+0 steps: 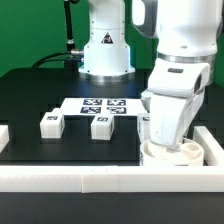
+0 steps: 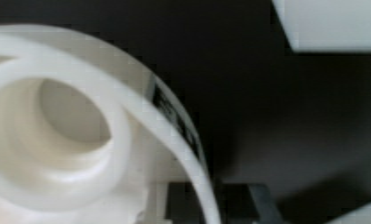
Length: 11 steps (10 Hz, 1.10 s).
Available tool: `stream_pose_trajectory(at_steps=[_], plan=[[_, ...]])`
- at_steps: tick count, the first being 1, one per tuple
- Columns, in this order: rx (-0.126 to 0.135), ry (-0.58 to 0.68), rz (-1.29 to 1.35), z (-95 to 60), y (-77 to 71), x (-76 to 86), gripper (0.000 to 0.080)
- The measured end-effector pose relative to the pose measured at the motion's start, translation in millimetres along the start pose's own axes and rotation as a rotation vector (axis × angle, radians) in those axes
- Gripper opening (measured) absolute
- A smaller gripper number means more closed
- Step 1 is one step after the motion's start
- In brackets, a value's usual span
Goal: Assemble stool
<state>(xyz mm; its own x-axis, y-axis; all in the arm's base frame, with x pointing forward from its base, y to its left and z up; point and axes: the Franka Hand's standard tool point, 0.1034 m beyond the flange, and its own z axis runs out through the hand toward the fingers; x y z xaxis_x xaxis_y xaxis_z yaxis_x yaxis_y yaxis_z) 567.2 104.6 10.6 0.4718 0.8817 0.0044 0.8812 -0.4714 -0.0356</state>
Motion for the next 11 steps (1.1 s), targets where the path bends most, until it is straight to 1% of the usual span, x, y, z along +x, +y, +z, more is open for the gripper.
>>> stream_pose_trajectory(at_steps=[3,4,5,6,7,8,9,10,11], plan=[[-0.001,0.001,0.004,-1.0,-0.1,1.0,0.0031],[-0.004,0.003,0.004,-2.8,0.5,1.3,0.0121],[-0.008,0.005,0.004,-6.1,1.8,1.8,0.0312],[-0.014,0.008,0.008,-12.0,4.0,2.3,0.0312],[-0.025,0.014,0.013,-20.7,5.6,3.7,0.0504],[-0.034,0.018,0.017,-30.4,7.3,4.6,0.0608],[-0.044,0.024,0.023,-40.2,9.7,5.0,0.0608],[-0.052,0.026,0.033,-46.8,13.7,0.5,0.0638],[-0.058,0.026,0.051,-51.4,19.0,-10.2,0.0647]])
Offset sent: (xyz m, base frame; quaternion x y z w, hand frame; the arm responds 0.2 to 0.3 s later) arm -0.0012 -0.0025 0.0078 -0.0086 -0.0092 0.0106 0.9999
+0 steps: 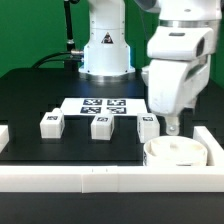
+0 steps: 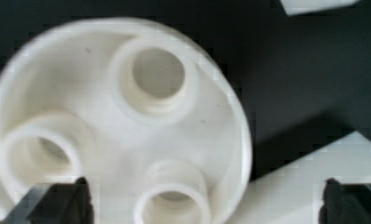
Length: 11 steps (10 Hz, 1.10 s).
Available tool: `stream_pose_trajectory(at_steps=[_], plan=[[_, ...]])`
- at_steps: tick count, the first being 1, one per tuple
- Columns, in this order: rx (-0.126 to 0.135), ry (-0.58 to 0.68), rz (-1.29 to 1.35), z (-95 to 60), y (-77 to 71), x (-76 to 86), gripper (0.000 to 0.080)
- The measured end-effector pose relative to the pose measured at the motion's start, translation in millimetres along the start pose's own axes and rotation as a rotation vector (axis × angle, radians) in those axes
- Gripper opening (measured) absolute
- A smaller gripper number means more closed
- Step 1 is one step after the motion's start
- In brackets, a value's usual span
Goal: Assemble stool
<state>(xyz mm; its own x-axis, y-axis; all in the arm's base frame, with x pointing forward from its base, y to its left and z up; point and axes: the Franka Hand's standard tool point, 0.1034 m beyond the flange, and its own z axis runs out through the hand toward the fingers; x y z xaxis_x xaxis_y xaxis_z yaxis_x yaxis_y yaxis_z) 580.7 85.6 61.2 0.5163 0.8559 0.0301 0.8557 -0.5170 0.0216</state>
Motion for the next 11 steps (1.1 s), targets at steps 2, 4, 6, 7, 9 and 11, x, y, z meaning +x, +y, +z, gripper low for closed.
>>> stream_pose_trajectory(at_steps=[2,4,6,7,9,11], plan=[[-0.003,0.000,0.058,-2.4,9.8,-31.5,0.0648],[-0.009,0.002,0.087,0.8,10.1,-51.7,0.0648],[-0.007,0.003,0.119,1.3,8.8,-48.6,0.0648],[-0.007,0.003,0.116,1.6,8.8,-49.1,0.0648],[0.003,0.011,0.314,1.7,7.1,-46.9,0.0648],[0.016,0.016,0.576,2.8,5.0,-47.0,0.0648]])
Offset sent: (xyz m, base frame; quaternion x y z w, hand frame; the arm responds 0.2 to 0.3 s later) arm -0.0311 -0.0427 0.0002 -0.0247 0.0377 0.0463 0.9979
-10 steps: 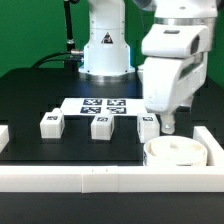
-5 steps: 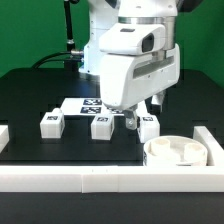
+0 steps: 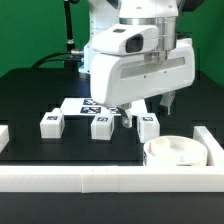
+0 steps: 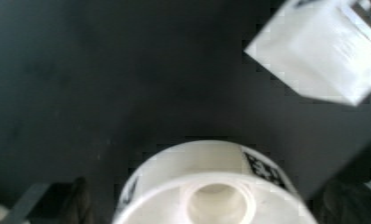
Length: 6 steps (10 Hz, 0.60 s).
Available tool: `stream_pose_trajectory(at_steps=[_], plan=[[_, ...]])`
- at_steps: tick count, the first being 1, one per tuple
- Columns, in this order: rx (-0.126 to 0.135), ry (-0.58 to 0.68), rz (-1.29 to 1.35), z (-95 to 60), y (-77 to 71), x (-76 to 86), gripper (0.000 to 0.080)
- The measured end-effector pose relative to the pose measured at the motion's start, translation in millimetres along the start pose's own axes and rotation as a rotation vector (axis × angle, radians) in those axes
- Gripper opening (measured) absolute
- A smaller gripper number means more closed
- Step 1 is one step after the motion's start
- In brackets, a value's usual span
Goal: Assemble stool
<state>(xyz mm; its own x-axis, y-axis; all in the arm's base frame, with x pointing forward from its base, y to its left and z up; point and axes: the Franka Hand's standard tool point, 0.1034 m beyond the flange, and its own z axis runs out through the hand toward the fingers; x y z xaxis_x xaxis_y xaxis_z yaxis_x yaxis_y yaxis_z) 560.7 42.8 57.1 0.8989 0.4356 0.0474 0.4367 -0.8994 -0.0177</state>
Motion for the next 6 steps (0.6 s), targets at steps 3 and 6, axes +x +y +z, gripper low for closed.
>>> stream_pose_trajectory(at_steps=[3,6], plan=[[0.026,0.028,0.381,9.4,-7.7,-4.2,0.0648],[0.051,0.024,0.587,9.9,-12.7,-3.1,0.0648]])
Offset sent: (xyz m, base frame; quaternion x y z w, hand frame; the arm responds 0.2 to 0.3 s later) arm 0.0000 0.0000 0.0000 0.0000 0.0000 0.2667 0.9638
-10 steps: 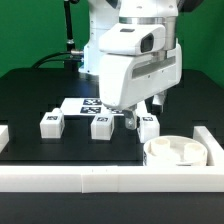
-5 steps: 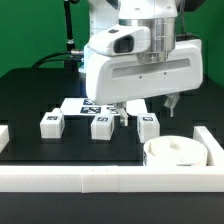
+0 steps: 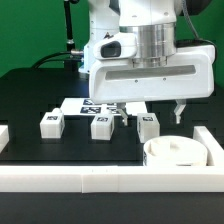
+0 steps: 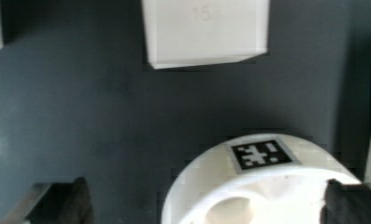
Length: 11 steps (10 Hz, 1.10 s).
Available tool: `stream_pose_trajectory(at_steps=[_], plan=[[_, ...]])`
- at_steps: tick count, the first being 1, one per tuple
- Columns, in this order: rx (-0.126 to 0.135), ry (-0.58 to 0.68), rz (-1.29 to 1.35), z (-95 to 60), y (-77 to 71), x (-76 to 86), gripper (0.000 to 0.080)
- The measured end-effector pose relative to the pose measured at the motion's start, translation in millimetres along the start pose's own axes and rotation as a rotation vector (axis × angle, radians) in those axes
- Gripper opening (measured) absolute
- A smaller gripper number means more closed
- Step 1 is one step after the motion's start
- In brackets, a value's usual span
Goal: Assemble stool
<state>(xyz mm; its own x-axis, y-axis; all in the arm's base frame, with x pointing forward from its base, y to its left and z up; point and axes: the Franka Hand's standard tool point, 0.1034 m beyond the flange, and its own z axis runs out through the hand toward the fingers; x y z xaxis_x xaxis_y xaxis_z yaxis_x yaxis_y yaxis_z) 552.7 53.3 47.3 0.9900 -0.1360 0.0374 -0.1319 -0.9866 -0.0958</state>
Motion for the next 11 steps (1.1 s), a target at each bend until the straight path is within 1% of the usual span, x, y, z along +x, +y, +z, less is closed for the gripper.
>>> stream_pose_trajectory(at_steps=[1,2,3,4,5,7,9,10,11], plan=[[-0.002,-0.034,-0.020,0.9,0.5,-3.7,0.0648],[-0.003,-0.036,-0.019,3.1,1.5,-4.4,0.0648],[-0.005,-0.068,-0.019,6.5,3.6,-10.2,0.0648],[-0.009,-0.158,-0.018,8.4,5.4,-19.7,0.0648],[-0.011,-0.285,-0.016,7.5,4.0,-25.3,0.0648],[-0.010,-0.470,-0.015,10.3,1.0,-25.5,0.0648],[-0.013,-0.648,-0.016,13.1,0.3,-33.2,0.0648],[-0.013,-0.697,-0.016,16.2,0.2,-31.1,0.0648],[-0.015,-0.792,-0.017,16.0,1.7,-37.2,0.0648]])
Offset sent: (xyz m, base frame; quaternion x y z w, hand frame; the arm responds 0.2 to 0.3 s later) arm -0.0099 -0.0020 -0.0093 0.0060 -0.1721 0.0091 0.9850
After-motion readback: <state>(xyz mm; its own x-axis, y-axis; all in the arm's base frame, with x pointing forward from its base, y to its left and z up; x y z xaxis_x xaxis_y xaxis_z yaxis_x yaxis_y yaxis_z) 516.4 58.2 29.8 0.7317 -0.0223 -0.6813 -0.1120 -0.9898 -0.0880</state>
